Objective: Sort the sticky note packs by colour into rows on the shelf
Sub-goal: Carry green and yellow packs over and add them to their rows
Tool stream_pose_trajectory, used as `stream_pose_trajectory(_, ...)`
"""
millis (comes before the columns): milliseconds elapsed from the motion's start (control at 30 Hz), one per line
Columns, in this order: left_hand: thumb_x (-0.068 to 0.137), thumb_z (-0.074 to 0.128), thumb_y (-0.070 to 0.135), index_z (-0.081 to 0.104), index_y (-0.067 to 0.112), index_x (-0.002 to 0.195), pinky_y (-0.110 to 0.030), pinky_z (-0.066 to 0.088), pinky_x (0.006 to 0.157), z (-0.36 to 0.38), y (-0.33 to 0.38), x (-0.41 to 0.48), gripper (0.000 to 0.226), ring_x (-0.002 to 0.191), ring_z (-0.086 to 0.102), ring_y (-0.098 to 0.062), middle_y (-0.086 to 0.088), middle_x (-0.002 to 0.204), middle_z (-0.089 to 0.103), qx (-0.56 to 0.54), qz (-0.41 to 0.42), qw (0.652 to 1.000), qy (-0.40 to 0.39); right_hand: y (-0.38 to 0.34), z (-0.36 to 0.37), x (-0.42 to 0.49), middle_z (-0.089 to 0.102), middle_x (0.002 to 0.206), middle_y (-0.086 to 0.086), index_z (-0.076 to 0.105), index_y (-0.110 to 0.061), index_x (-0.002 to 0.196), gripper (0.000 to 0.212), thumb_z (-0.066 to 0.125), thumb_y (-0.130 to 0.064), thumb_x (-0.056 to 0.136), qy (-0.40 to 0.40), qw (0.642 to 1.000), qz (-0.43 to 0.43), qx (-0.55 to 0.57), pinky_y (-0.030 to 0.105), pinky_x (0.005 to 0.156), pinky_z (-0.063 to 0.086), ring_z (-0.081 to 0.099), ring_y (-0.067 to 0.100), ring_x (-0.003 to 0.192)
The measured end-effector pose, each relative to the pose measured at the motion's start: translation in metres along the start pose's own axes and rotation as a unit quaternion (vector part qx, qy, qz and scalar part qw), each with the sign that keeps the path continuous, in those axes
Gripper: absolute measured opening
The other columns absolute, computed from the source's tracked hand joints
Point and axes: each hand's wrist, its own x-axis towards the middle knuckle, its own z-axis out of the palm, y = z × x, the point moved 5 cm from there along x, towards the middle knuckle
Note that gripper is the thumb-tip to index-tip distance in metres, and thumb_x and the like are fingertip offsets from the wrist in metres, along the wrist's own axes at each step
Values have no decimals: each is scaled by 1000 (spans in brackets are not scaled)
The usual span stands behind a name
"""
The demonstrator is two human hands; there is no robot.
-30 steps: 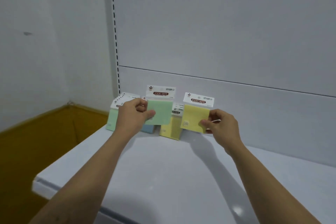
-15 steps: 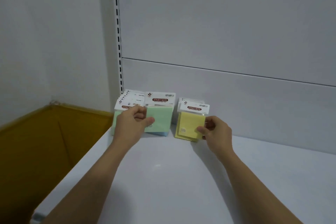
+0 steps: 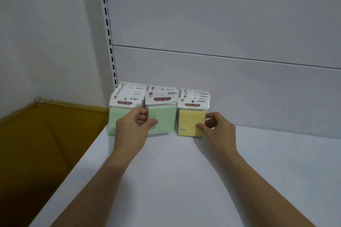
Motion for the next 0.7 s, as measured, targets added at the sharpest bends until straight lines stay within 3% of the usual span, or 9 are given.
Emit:
stream_pose_trajectory(233,70,81,6,64,18,85,-12,52,64,-2,-1,-5,26,67,61,-9,2,78,68,-7,1,1000,-2,3,2,-2,62,79,-9,54,-23,102,32,76,-25,78,-5,1000,-9,-27,32,71,49,61,11,77)
stream_pose_trajectory(500,70,81,6,65,15,86,-21,51,67,-5,-5,-9,25,72,65,-16,-3,79,69,-8,-6,1000,-3,5,5,-3,62,79,-8,48,-20,111,37,70,-29,82,-14,998,1,-67,34,72,47,61,17,82)
stream_pose_trajectory(700,70,82,6,67,10,90,-27,54,70,-5,-6,-9,25,72,66,-17,-5,81,69,-4,-25,999,-23,-8,-6,-10,55,118,-5,42,-20,129,66,74,-42,76,24,993,-33,-108,34,84,46,55,16,108)
